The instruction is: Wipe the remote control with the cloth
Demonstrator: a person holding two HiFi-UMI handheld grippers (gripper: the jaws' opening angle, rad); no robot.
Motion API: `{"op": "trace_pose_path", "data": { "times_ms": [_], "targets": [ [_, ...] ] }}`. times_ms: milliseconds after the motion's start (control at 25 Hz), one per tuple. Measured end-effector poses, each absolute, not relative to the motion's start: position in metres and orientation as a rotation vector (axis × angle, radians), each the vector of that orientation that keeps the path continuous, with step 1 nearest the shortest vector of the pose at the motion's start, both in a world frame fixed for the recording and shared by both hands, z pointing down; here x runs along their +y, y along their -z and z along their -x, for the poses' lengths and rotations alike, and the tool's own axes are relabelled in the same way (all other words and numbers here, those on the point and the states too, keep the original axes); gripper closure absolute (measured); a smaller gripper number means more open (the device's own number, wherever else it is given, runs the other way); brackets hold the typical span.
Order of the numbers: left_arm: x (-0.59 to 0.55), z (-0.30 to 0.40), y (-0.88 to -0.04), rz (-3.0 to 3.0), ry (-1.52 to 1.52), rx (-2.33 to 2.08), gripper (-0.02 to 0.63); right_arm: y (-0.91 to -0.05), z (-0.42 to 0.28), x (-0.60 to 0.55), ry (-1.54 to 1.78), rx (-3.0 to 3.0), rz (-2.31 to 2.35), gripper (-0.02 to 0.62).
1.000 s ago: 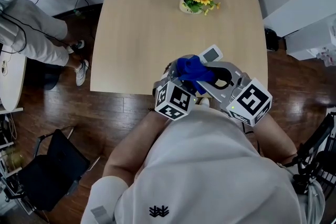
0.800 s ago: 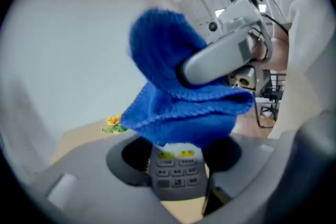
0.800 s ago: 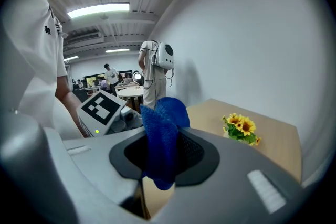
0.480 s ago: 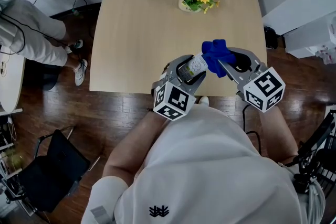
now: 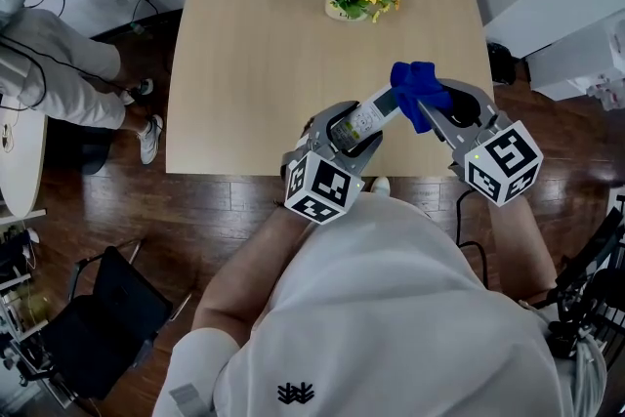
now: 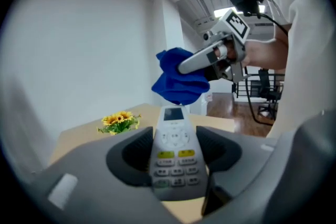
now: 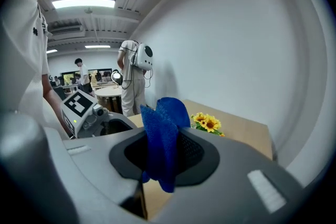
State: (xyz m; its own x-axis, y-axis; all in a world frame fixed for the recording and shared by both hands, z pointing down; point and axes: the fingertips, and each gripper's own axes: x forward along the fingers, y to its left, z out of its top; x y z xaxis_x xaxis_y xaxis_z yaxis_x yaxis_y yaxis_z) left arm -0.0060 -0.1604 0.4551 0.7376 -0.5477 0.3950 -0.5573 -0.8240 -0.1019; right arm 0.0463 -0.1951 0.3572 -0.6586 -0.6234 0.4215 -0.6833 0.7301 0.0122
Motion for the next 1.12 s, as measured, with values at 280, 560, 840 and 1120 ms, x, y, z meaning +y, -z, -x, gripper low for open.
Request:
{"op": "trace_pose_path", "data": {
  "times_ms": [280, 560, 840, 1120],
  "targets": [
    [-0.160, 0.002, -0.453, -2.912, -0.657, -0.923, 0.333, -0.349, 0.031, -0.143, -0.299, -2.715, -0.696, 0.506],
    [-0.156, 0.004, -0.453, -2.908, -0.663, -0.931, 0.333, -0.373, 0.029, -0.142, -0.318, -2.672, -0.689, 0.506],
    [-0.153, 0.006, -0.455, -2.906, -0.665, -0.930, 0.333, -0.387, -0.025, -0.173, -0.313, -2.560, -0.876, 0.506],
    [-0.151, 0.009, -0.457, -2.900, -0.677, -0.929, 0.333, -0.383, -0.072, -0.195, -0.284, -2.487, -1.043, 0.506]
  ]
}}
